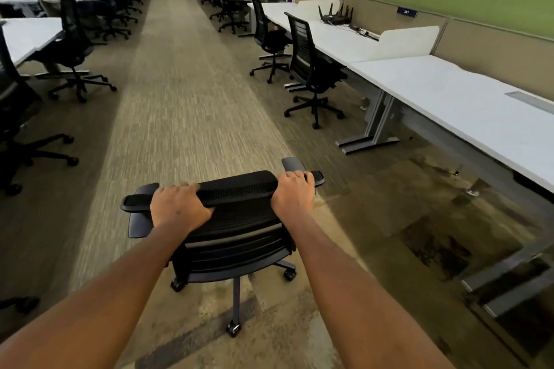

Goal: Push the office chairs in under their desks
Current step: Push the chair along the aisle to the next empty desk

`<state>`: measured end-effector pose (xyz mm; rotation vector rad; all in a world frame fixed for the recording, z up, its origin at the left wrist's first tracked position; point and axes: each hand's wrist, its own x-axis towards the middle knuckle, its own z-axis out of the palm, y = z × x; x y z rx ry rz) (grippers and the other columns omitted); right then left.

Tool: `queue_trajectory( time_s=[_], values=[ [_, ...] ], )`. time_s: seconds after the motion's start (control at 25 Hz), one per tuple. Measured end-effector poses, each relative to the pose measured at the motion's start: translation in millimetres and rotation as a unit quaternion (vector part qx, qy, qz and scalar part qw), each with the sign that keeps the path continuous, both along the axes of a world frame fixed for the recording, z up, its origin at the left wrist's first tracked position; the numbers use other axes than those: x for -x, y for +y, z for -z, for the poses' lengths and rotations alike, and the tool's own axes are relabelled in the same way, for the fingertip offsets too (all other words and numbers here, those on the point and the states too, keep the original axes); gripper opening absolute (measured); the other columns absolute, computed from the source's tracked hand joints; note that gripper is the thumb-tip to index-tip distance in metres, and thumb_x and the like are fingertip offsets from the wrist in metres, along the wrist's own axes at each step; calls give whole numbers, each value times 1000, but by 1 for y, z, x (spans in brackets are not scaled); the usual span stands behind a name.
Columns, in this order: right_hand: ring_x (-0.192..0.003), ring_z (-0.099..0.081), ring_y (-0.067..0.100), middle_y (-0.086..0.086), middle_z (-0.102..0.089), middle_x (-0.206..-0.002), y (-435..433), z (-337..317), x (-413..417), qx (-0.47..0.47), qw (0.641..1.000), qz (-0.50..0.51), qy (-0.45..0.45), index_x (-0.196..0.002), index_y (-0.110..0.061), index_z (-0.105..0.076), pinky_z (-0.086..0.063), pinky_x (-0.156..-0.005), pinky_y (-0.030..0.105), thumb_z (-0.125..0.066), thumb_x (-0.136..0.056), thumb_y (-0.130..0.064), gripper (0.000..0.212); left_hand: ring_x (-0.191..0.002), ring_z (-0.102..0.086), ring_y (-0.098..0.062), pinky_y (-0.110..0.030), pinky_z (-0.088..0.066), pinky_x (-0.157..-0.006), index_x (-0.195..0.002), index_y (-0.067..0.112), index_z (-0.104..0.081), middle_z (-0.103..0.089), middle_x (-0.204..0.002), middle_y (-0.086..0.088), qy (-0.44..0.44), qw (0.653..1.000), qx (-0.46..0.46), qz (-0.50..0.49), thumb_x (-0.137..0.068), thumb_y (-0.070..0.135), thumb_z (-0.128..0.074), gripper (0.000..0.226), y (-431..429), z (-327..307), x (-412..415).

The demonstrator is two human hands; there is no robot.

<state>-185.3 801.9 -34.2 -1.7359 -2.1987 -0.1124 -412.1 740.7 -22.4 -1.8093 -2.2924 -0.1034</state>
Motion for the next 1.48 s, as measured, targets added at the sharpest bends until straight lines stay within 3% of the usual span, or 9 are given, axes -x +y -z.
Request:
queue_trajectory(
  time_s=[0.44,0.72,1.32,1.48],
  values=[
    [-103,-55,28,6,-67,-96,94,0,-74,-3,995,94,18,-91,-14,-65,-28,-107,44,-52,-81,-14,16,-92,-64,-26,-37,-44,-77,-105,30,-67,-69,-93,0,14,996,0,87,-71,66,-55,51,130,2,-70],
    [-107,-53,25,3,-67,-102,144,2,-117,-6,981,194,5,-99,-16,-65,-27,-109,42,-54,-82,-15,21,-87,-63,-25,-37,-42,-75,-101,29,-67,-67,-86,1,-7,986,6,166,-68,66,-54,52,216,4,-116],
    [-95,-55,24,-2,-63,-83,235,10,-255,-63,946,319,5,-75,-20,-56,-29,-95,42,-56,-70,-12,10,-90,-62,-25,-39,-43,-79,-98,25,-66,-67,-91,-1,-18,954,-12,299,-70,62,-56,48,368,7,-260],
    [-104,-50,24,-3,-60,-92,259,3,-311,-14,951,308,6,-85,-21,-55,-25,-92,42,-57,-73,-16,14,-83,-62,-25,-38,-44,-76,-88,21,-68,-67,-82,-1,-33,949,-34,312,-70,63,-56,47,396,11,-312]
  ],
)
